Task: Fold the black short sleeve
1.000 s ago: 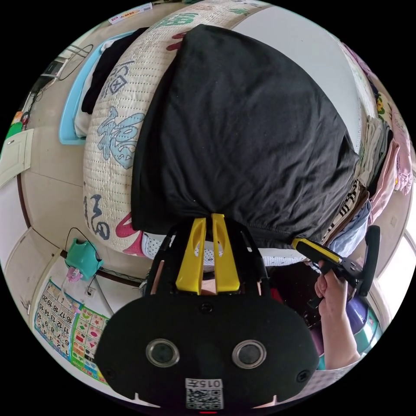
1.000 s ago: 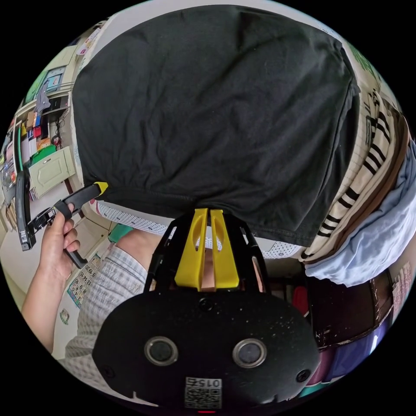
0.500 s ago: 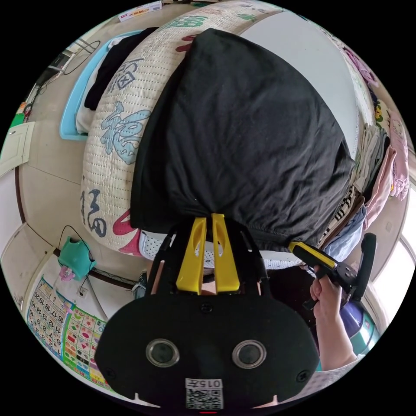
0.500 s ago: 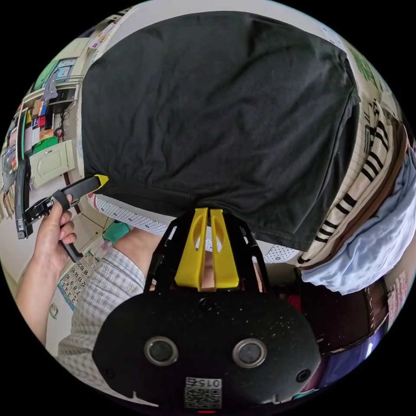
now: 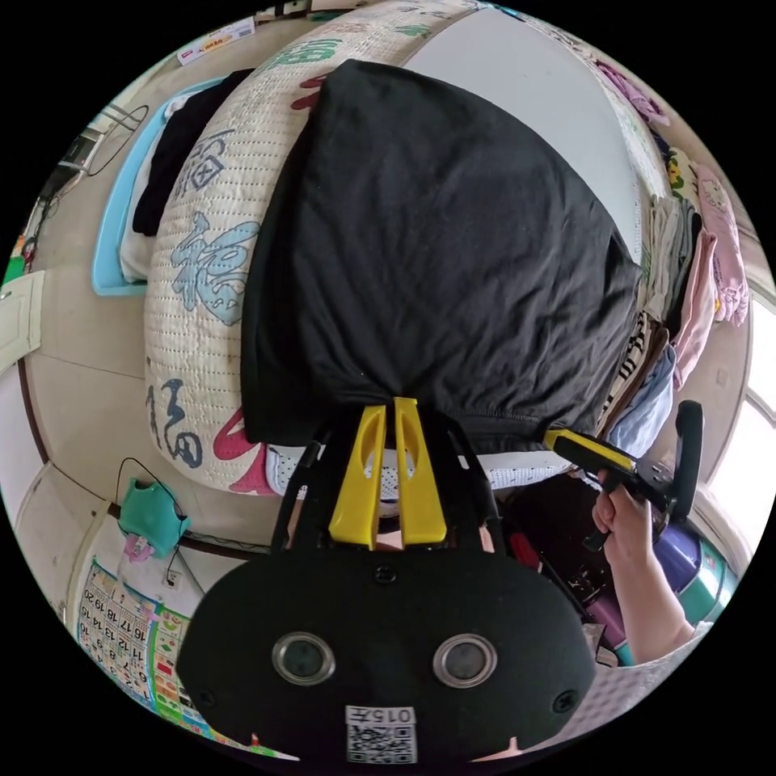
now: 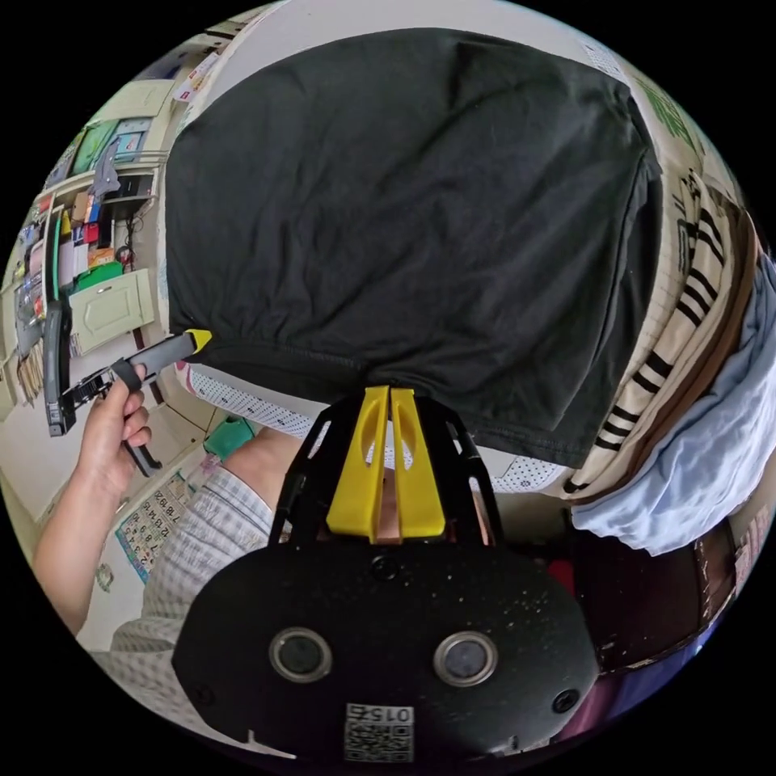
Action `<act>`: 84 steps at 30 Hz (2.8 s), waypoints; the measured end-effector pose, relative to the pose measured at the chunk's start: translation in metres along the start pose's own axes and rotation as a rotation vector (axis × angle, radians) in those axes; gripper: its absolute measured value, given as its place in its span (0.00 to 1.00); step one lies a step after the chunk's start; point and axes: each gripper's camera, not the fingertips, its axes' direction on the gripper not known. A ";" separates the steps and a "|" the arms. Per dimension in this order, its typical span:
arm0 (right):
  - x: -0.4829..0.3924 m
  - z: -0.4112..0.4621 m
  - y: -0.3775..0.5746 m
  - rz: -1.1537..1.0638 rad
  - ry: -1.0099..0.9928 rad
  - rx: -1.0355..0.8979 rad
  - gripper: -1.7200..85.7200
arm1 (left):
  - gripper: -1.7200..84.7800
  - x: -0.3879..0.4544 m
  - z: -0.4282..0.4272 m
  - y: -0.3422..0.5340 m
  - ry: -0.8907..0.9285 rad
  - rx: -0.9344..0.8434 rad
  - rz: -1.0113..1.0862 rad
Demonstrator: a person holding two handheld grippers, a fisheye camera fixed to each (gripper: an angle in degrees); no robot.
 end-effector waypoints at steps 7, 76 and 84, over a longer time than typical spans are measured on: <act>-0.024 0.004 0.005 -0.017 0.119 0.020 0.02 | 0.02 0.004 0.003 0.008 -0.037 0.020 0.052; -0.001 -0.075 0.122 -0.085 -0.242 0.189 0.09 | 0.03 -0.023 -0.055 0.105 0.216 0.101 0.180; -0.065 -0.041 0.139 -0.490 0.133 0.144 0.13 | 0.10 0.030 -0.064 0.121 -0.101 0.153 0.768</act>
